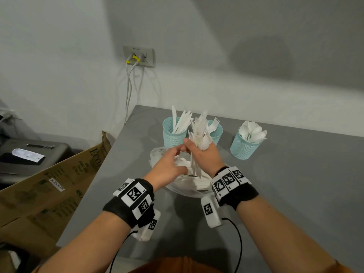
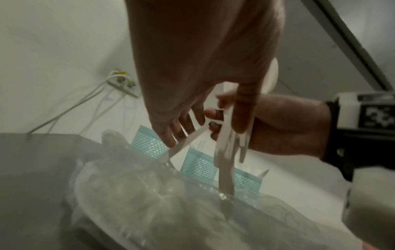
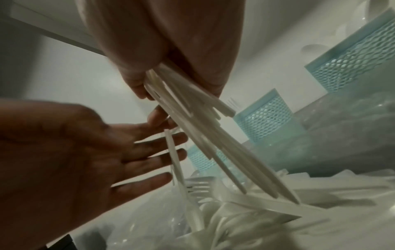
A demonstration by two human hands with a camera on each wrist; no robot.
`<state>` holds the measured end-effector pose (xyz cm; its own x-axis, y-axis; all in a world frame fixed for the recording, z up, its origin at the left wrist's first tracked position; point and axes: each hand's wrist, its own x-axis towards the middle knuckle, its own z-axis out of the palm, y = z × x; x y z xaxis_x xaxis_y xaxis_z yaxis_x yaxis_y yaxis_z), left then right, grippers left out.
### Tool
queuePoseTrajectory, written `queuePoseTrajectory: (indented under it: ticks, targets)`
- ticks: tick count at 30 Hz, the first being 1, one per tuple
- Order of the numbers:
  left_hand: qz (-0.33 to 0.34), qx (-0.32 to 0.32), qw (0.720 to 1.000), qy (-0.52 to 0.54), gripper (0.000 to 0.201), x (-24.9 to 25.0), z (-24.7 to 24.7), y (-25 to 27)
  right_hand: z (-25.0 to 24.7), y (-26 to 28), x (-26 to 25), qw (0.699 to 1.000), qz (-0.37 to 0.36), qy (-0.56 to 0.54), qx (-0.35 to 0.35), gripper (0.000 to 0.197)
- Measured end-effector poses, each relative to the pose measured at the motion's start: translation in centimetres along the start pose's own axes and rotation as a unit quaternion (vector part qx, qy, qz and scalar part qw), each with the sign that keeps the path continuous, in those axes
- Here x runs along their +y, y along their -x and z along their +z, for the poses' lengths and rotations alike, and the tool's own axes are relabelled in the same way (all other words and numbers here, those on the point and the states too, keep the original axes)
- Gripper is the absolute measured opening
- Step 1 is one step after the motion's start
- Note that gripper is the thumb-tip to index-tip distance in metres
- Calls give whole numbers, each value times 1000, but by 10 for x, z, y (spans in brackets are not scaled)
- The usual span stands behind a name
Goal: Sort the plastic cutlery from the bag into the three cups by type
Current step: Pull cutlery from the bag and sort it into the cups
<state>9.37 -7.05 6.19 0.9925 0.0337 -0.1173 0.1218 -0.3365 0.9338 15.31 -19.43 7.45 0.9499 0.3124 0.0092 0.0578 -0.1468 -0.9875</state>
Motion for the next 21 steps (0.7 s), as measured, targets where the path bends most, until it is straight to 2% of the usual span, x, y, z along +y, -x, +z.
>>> queuePoseTrajectory:
  ticks: [1,3,6,8,10,12,14,16,18,19,21]
  targets:
    - [6,1,1000,-22,72,1,2,-1,1,2,-3,1000,1,-11,0,4]
    - [17,2,999,-31,81,2,7,-5,5,2,-3,1000,12,-25,8,16]
    - [17,-2,999,-47,76,1,15,-13,15,1,5,998,37,-15,41,58]
    - [37,19,998,-37,62,2,20,-17,18,-1,16,997,53,22,51,73]
    - [82,30,996,9,53,1,26,-19,17,-8,36,997,47,57,28,69]
    - [107,34,993,42,54,-1,32,-19,15,1,18,996,54,70,17,61]
    - [116,51,990,63,53,0,36,-17,11,11,-1,999,46,24,-6,49]
    - [129,65,983,111,55,0,36,-15,4,16,-9,998,15,-47,-31,61]
    - [122,56,981,142,58,-4,35,-14,-1,18,-13,995,-33,-88,-36,79]
    - [107,48,984,138,59,-9,35,-14,-2,19,-14,993,-53,-96,-31,81]
    - [63,42,992,101,57,-24,35,-15,-1,20,-16,993,-61,-94,-22,60]
